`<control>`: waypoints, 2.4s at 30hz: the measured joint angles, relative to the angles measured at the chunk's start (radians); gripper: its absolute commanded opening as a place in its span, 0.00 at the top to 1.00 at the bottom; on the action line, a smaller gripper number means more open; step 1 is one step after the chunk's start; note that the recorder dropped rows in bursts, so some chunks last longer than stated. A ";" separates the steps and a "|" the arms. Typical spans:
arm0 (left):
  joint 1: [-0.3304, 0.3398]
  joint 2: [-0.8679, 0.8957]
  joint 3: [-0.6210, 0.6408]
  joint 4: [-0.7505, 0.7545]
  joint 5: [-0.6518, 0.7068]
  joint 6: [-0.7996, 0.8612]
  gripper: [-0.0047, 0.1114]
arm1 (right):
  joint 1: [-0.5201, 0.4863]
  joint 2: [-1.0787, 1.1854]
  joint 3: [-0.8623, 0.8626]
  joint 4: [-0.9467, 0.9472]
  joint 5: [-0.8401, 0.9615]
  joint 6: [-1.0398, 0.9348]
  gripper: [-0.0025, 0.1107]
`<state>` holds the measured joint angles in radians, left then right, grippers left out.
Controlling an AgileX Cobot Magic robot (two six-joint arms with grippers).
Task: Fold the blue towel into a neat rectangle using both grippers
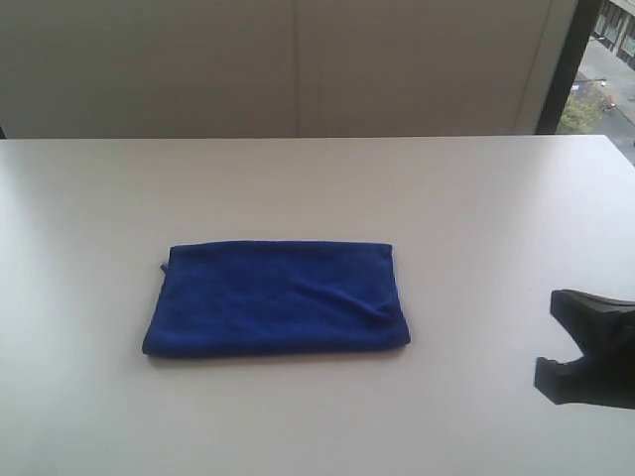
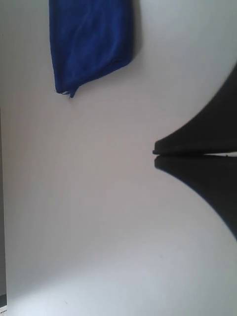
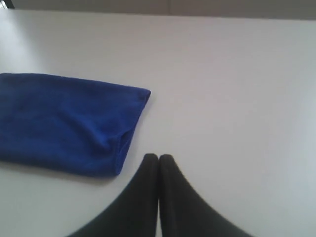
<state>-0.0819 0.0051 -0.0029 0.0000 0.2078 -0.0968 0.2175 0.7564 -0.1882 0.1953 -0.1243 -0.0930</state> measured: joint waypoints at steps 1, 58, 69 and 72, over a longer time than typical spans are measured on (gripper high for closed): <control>0.000 0.000 0.000 0.000 0.000 0.000 0.96 | -0.005 -0.038 0.000 0.000 0.022 -0.015 0.98; 0.000 0.000 0.000 0.000 0.000 0.000 0.96 | -0.299 -0.752 0.183 -0.015 0.481 -0.135 0.98; 0.000 0.000 0.000 0.000 0.000 0.000 0.96 | -0.299 -0.752 0.183 -0.015 0.481 -0.135 0.98; 0.000 0.000 0.000 0.000 0.000 0.000 0.96 | -0.299 -0.752 0.183 -0.015 0.481 -0.135 0.98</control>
<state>-0.0819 0.0051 -0.0029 0.0000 0.2078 -0.0968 -0.0813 0.0044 -0.0055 0.1807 0.3563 -0.2279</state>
